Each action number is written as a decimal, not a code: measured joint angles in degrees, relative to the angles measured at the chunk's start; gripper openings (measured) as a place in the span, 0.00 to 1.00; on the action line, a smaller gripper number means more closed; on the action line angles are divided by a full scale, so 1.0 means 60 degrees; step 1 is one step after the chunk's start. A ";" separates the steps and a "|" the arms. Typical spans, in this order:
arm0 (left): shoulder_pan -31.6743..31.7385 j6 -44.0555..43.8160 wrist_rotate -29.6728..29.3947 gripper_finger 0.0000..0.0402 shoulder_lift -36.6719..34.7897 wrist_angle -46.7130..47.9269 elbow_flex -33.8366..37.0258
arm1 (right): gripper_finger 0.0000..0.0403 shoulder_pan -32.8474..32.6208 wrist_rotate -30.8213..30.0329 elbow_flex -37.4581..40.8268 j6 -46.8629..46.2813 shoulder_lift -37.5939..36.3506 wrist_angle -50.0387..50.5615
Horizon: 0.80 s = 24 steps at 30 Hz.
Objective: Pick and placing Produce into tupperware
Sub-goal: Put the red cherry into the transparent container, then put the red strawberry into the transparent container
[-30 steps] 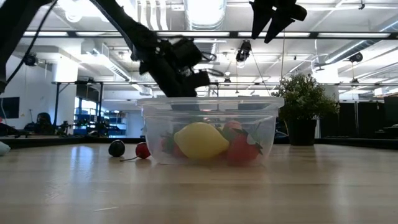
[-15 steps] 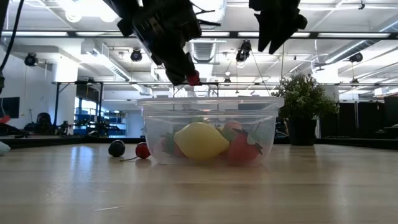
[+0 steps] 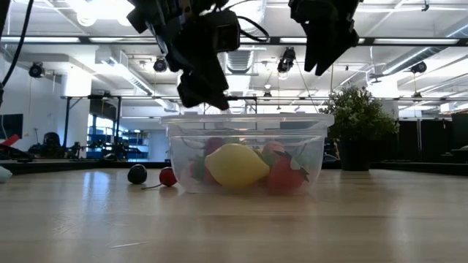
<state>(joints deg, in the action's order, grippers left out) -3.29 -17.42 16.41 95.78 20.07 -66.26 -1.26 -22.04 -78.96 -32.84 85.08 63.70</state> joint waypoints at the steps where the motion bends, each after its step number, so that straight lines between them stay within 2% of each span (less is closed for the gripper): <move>1: -0.0012 -0.0078 -0.0079 0.42 -0.0046 -0.0015 0.0000 | 0.62 -0.0011 0.0004 -0.0007 0.0069 0.0000 -0.0040; 6: -0.0018 -0.0288 -0.0322 0.60 -0.0200 0.0111 -0.0004 | 0.63 -0.0062 0.0232 0.0010 0.0598 0.0000 -0.0570; 9: -0.0019 -0.0298 -0.0326 0.66 -0.0350 0.0662 -0.0022 | 0.63 -0.0037 0.0526 0.0015 0.0844 0.0048 -0.0827; 14: -0.0026 -0.0278 -0.0561 0.68 -0.1117 0.1802 0.0000 | 0.62 -0.0032 0.0721 0.0240 0.1367 0.0055 -0.1333; 17: -0.0026 -0.0033 -0.1476 0.68 -0.1777 0.2604 0.0029 | 0.62 0.0050 0.0854 0.0459 0.1564 0.0055 -0.1546; 20: -0.0025 -0.0038 -0.2550 0.68 -0.2561 0.3096 0.0050 | 0.62 0.0292 0.1407 0.0813 0.1664 0.0058 -0.1938; 24: -0.0015 -0.0217 -0.3185 0.68 -0.3648 0.3021 0.0379 | 0.61 0.0684 0.2162 0.1351 0.1935 0.0058 -0.3189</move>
<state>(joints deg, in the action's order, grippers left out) -3.38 -18.72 -2.70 73.89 38.20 -63.99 2.84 -9.07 -70.85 -21.23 85.43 44.57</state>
